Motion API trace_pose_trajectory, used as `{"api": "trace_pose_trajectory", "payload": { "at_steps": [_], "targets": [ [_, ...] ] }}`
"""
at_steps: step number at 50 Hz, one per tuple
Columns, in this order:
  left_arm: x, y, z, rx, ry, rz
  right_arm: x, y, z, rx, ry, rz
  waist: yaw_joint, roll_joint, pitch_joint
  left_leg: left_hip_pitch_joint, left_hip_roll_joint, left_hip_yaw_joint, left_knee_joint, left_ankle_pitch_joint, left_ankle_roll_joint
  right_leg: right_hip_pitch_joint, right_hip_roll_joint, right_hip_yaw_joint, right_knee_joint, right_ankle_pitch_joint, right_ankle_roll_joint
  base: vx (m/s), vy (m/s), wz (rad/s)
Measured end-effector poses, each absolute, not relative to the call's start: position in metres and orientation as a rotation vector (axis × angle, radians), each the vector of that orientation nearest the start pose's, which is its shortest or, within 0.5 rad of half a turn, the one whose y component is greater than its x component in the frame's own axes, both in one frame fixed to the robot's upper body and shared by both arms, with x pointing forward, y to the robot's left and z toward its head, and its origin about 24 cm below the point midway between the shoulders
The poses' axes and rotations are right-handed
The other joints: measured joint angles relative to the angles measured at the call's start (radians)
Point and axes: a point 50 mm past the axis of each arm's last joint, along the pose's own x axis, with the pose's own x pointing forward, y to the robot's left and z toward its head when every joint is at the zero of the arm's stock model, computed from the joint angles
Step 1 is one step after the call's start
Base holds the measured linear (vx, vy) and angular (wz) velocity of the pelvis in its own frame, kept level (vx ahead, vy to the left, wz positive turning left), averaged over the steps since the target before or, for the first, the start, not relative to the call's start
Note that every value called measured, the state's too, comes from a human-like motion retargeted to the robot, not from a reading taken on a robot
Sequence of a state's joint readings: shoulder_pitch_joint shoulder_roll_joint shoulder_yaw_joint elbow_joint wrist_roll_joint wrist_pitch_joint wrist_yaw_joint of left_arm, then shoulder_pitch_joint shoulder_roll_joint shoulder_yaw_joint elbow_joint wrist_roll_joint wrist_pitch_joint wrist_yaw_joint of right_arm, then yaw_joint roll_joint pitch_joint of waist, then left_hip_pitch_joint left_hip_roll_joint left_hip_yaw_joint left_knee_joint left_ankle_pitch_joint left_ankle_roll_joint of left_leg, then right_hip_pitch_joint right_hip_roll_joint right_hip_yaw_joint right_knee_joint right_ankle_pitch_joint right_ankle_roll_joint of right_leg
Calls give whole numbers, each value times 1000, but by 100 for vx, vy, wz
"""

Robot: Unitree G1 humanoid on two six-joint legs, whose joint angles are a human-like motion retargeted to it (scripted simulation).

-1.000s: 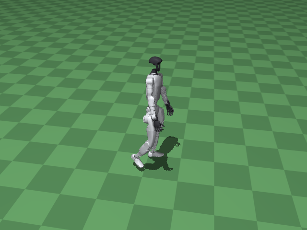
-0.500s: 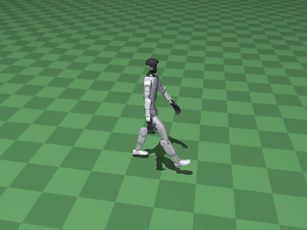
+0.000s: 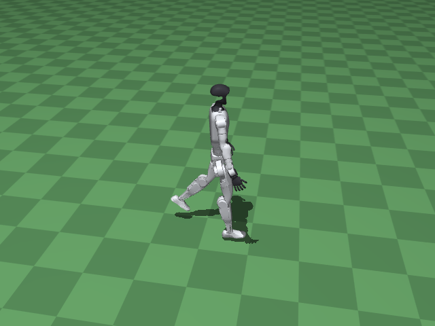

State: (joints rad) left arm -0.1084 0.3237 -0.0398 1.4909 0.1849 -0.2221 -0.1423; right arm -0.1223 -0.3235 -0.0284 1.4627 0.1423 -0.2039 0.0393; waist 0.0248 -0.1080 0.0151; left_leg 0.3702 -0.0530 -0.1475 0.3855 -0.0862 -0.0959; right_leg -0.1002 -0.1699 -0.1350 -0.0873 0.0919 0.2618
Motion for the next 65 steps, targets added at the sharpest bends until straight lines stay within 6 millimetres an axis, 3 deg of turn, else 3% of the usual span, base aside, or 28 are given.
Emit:
{"api": "trace_pose_trajectory", "payload": {
  "at_steps": [5, 8, 10, 13, 18, 22, 25, 28, 32, 35, 38, 39, 40, 41, 42, 47, 50, 53, 56, 57, 58, 59, 60, 62, 65],
  "targets": [
    [79, 257, -156, 287, 1229, -163, 124, -283, -138, -218, 1072, -227, 100, -13, -56, -321, 9, 236, 436, -181, 55, -49, -6, 47, 88, -52, 0, 40, -19, -27],
    [71, 256, -158, 248, 1248, -160, 142, -279, -134, -258, 1043, -183, 144, -8, -58, -419, 49, 357, 454, -347, 95, -25, 13, 54, 88, -75, 0, 36, -18, -20],
    [70, 254, -159, 222, 1257, -152, 162, -276, -127, -279, 1003, -163, 169, -4, -50, -460, 60, 434, 371, -400, 108, -14, 21, 60, 89, -87, 0, 33, -15, -24],
    [63, 251, -161, 212, 1274, -131, 188, -269, -117, -286, 924, -155, 206, 10, -34, -484, 60, 531, 143, -365, 110, 9, 34, 68, 98, -111, 0, 31, -9, -30],
    [59, 247, -163, 218, 1264, -82, 227, -250, -101, -265, 774, -153, 247, 63, 11, -495, 69, 661, -236, -215, 88, 64, 72, 73, 138, -169, 0, 31, -1, -22],
    [58, 245, -163, 199, 1233, -56, 241, -232, -95, -264, 708, -103, 264, 98, 39, -512, 84, 712, -471, -139, 72, 112, 96, 80, 170, -217, 0, 31, 5, -19],
    [60, 244, -162, 191, 1206, -49, 243, -221, -96, -266, 692, -67, 266, 100, 58, -580, 113, 733, -473, -161, 60, 148, 83, 79, 186, -248, 0, 31, 10, -1],
    [62, 243, -162, 130, 1184, -27, 235, -215, -104, -308, 738, -16, 265, 91, 60, -628, 136, 780, -473, -168, 64, 180, 60, 70, 188, -271, 0, 31, 12, 11],
    [65, 243, -161, 196, 1174, -72, 222, -214, -112, -282, 771, -12, 258, 78, 51, -659, 168, 853, -473, -171, 62, 200, 48, 59, 194, -293, 0, 30, 12, 13],
    [68, 244, -160, 237, 1169, -95, 207, -220, -120, -270, 829, -22, 249, 70, 41, -664, 194, 911, -473, -171, 54, 214, 46, 44, 203, -313, 0, 32, 13, 20],
    [69, 247, -159, 240, 1146, -76, 176, -235, -133, -279, 945, -69, 246, 62, 5, -644, 211, 998, -473, -182, 56, 230, 47, 23, 208, -331, 0, 48, 18, 195],
    [89, 247, -153, 220, 1034, -30, 169, -241, -135, -308, 992, -58, 63, 55, 18, -654, 60, 761, -467, -163, 66, 392, 197, 695, 127, -60, -121, 111, 10, 1291],
    [119, 248, -142, 188, 872, 33, 163, -247, -136, -345, 1044, -32, -212, 48, 42, -672, -167, 394, -459, -134, 82, 632, 423, 1705, 3, 351, -301, 84, -5, 1548],
    [121, 246, -141, 203, 869, 3, 160, -253, -135, -314, 1048, -83, -320, 41, 54, -664, -223, 310, -428, -101, 96, 625, 477, 1705, 1, 288, -435, 37, -19, 1214],
    [122, 247, -140, 209, 866, -8, 158, -256, -135, -290, 1051, -113, -403, 38, 63, -653, -254, 268, -413, -78, 102, 619, 518, 1705, 0, 246, -524, -2, -18, 461],
    [122, 261, -137, 189, 876, 13, 146, -257, -139, -256, 1099, -95, -462, 25, 32, -586, -196, 541, -441, -60, 66, 636, 544, 1705, 0, 253, -519, 52, -24, 70],
    [126, 262, -135, 231, 864, -22, 134, -258, -142, -204, 1095, -127, -452, -4, 11, -568, -209, 590, -436, -17, 69, 651, 543, 1705, 0, 214, -481, 47, -22, 61],
    [133, 265, -130, 274, 833, -33, 125, -256, -145, -151, 1071, -150, -434, -31, -13, -576, -229, 530, -423, 31, 98, 641, 548, 1705, 0, 102, -442, 35, -17, 76],
    [140, 269, -125, 287, 792, -23, 124, -254, -146, -125, 1028, -158, -410, -30, -48, -603, -212, 466, -407, 56, 117, 586, 566, 1705, 0, -95, -396, 29, -10, -29],
    [133, 269, -130, 290, 859, -39, 118, -255, -148, -123, 1055, -158, -284, -15, -56, -574, -138, 592, -418, 32, 102, 513, 465, 1336, 121, -122, -330, 86, 28, -1067],
    [106, 268, -145, 300, 1094, -92, 98, -260, -153, -135, 1173, -153, 76, 15, -53, -461, 57, 1013, -459, -53, 50, 351, 141, 229, 482, -33, -157, 105, 52, -1347],
    [98, 268, -149, 293, 1164, -98, 93, -263, -154, -133, 1201, -170, 207, 24, -57, -421, 120, 1140, -473, -87, 33, 259, 17, -145, 674, -2, -112, 96, 57, -1063],
    [102, 267, -148, 278, 1152, -84, 95, -265, -153, -124, 1184, -195, 222, 22, -64, -417, 117, 1122, -473, -95, 33, 204, -7, -152, 780, -1, -131, 52, 38, -184],
    [104, 269, -147, 306, 1146, -79, 102, -266, -151, -105, 1141, -253, 199, 5, -81, -420, 99, 1069, -445, -128, 31, 79, 21, -53, 954, 49, -89, 41, 22, 146],
    [109, 271, -145, 333, 1124, -57, 116, -272, -145, -97, 1063, -331, 159, 5, -97, -421, 87, 960, -408, -164, 38, -56, 105, 68, 1075, -26, -52, 40, 19, 177]
  ]
}}
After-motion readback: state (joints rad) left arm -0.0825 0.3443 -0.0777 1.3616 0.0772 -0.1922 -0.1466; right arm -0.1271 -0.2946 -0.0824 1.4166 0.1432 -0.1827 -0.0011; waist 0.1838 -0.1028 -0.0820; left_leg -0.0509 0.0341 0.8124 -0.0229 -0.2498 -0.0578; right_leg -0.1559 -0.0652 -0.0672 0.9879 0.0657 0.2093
